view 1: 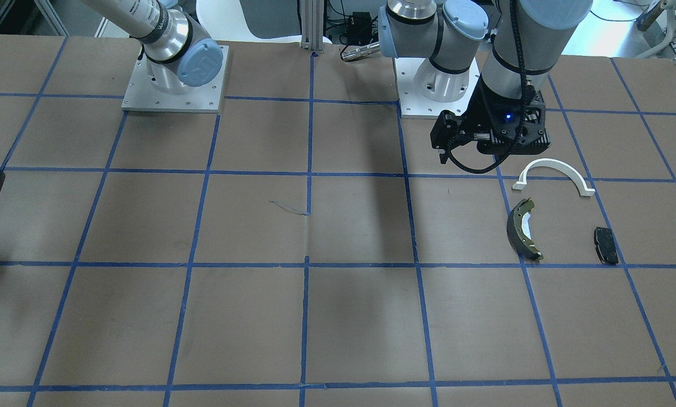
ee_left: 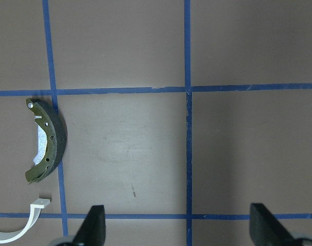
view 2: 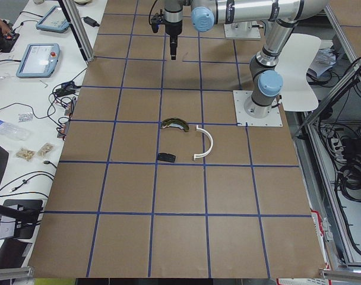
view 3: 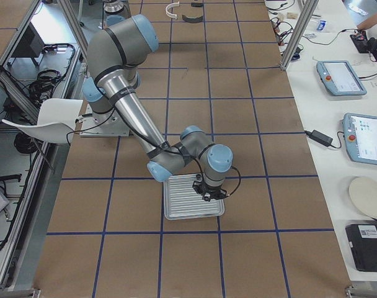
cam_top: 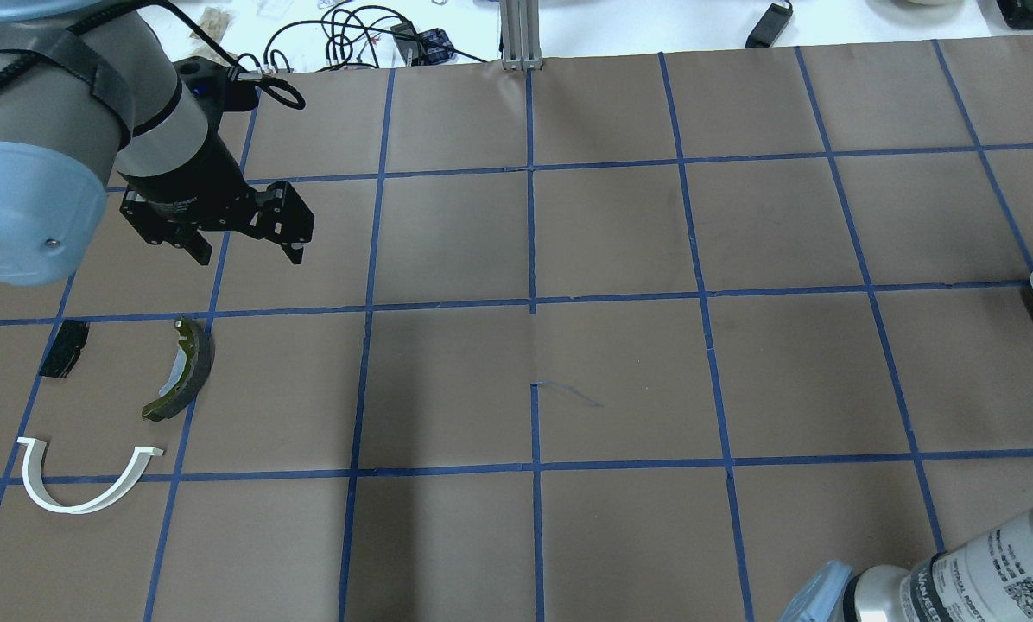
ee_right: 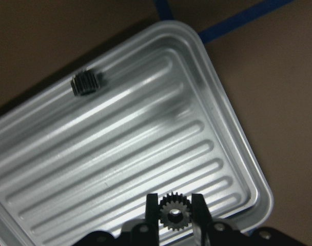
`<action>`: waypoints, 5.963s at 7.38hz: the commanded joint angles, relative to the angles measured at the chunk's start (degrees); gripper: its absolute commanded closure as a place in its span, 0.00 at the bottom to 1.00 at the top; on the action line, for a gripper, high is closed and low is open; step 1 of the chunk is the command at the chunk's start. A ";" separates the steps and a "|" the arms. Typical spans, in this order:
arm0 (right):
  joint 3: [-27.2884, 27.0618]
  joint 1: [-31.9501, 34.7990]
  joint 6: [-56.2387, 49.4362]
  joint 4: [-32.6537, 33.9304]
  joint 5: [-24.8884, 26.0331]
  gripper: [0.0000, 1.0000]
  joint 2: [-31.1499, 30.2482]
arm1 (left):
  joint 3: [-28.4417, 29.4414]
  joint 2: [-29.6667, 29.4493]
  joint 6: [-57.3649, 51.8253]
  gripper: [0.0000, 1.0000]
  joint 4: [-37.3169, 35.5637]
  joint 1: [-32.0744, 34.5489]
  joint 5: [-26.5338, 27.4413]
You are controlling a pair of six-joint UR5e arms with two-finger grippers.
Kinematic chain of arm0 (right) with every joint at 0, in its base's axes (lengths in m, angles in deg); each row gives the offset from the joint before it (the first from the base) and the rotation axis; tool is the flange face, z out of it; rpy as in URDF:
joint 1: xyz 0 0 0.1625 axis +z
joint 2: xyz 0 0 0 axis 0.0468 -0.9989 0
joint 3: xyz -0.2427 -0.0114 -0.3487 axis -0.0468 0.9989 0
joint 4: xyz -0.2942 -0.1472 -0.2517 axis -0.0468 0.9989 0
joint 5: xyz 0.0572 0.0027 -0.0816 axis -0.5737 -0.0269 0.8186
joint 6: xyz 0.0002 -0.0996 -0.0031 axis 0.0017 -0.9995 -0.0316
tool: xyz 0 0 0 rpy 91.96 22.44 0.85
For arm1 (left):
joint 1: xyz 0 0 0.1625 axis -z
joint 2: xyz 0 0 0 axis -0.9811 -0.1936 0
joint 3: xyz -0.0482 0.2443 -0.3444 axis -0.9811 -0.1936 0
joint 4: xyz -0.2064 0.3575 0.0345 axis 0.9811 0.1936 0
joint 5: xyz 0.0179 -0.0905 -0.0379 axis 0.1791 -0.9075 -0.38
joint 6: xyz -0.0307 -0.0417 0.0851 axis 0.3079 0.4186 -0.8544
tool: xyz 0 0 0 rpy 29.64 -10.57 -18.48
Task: Place bearing gear from tray to pile
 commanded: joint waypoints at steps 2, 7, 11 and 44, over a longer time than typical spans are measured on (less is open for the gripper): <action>-6.39 15.58 30.62 -0.63 -3.02 1.00 -6.89 | 0.07 0.06 0.00 0.00 0.05 -0.09 0.05; -7.01 48.17 86.32 -0.54 -6.88 1.00 -7.08 | -0.20 0.06 -0.44 0.00 0.05 -0.18 0.05; -7.28 70.52 118.22 3.06 -9.02 1.00 -3.22 | -0.20 0.06 -0.96 0.00 0.05 -0.18 0.13; -16.51 -1.59 -28.78 17.21 -4.71 0.45 -1.36 | -10.13 -26.48 18.72 0.80 -30.89 16.26 -6.99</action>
